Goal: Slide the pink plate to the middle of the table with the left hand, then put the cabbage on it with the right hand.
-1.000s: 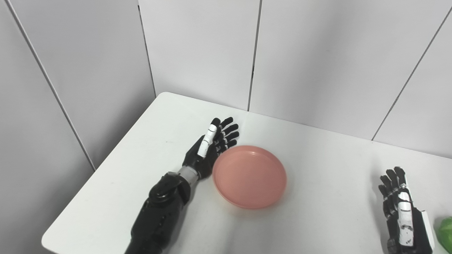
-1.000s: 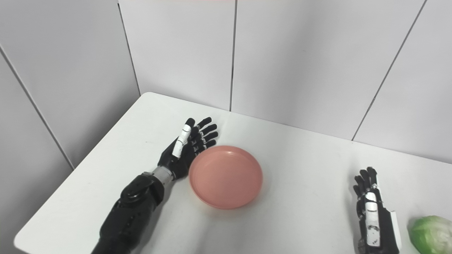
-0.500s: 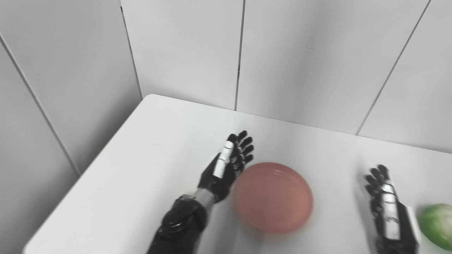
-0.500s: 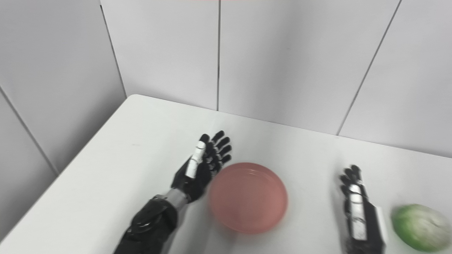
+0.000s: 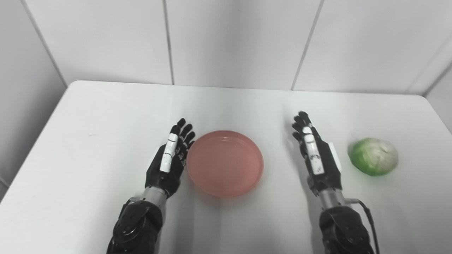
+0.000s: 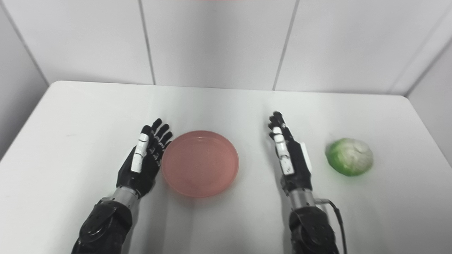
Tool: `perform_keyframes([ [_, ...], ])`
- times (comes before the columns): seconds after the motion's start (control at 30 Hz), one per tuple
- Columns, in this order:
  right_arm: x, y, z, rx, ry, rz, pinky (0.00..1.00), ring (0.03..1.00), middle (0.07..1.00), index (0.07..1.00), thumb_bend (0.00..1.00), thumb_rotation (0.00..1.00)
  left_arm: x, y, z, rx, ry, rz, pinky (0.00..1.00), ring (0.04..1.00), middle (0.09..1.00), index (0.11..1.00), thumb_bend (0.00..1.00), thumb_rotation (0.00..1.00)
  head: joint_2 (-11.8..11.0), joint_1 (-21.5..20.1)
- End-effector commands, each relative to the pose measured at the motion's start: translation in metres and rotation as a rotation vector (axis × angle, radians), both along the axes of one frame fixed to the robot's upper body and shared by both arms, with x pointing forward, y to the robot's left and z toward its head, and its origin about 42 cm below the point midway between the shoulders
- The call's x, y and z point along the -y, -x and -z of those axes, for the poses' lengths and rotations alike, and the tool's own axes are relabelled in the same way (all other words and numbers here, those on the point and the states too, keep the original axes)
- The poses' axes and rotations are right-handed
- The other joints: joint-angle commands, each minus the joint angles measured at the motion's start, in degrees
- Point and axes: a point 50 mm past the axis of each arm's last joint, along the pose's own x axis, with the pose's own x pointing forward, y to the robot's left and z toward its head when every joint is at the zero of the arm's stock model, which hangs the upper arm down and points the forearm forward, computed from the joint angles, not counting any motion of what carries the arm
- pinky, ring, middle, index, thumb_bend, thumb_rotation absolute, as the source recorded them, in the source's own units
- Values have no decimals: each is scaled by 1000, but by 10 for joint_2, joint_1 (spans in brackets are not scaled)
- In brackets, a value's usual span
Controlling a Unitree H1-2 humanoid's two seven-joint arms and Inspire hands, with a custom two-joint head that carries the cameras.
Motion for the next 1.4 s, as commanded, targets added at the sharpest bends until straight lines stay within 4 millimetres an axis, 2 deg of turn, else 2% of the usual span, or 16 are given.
perform_keyframes([
  [0.0, -7, -6, -18, 56, -10, -14, 936, 937, 939, 937, 515, 889, 7, 1, -11, 65, 16, -6, 1000, 1000, 1000, 998, 724, 814, 0, 0],
  [0.27, -11, -5, -21, 50, -10, -27, 932, 927, 933, 934, 507, 882, 8, 3, -5, 60, 10, -2, 1000, 1000, 1000, 1000, 700, 840, 3, -3],
  [0.47, -10, -6, -21, 65, 9, -11, 945, 930, 929, 923, 564, 836, 10, 4, -2, 75, -2, -5, 1000, 1000, 1000, 996, 710, 823, 3, -3],
  [0.57, -3, -9, -30, 116, 97, 22, 974, 929, 925, 920, 575, 842, 13, 4, -2, 89, -9, -7, 1000, 1000, 1000, 993, 716, 819, 2, -10],
  [0.6, -1, -10, -32, 129, 124, 35, 978, 928, 915, 914, 601, 812, 13, 4, -2, 92, -12, -8, 1000, 1000, 1000, 991, 720, 820, 2, -10],
  [0.7, 26, -14, -46, 192, 326, 156, 899, 900, 878, 879, 666, 736, 13, 3, -3, 102, -18, -11, 1000, 1000, 1000, 985, 721, 820, 1, -10],
  [0.77, 47, -17, -55, 235, 457, 217, 879, 907, 902, 890, 722, 606, 12, 2, -3, 103, -21, -14, 1000, 1000, 1000, 985, 720, 816, 1, -10],
  [0.87, 75, -19, -68, 259, 701, 307, 859, 900, 917, 906, 725, 603, 9, 1, -4, 104, -28, -23, 1000, 1000, 1000, 994, 710, 834, -1, -8],
  [1.0, 106, -21, -87, 234, 865, 402, 825, 879, 898, 877, 804, 479, 1, -1, -4, 109, -29, -35, 1000, 1000, 1000, 988, 708, 827, -2, -13],
  [1.07, 117, -21, -95, 200, 906, 430, 815, 882, 894, 875, 828, 434, -2, -2, -4, 112, -22, -38, 1000, 1000, 1000, 981, 708, 816, -2, -17],
  [1.17, 128, -19, -104, 142, 950, 447, 844, 917, 918, 894, 858, 440, -7, -2, -4, 117, -27, -31, 1000, 1000, 1000, 978, 707, 816, -4, -30],
  [1.37, 137, -16, -116, 55, 1045, 485, 917, 961, 944, 903, 898, 427, -19, -3, -1, 144, -70, -16, 1000, 1000, 1000, 989, 740, 825, -10, -64],
])
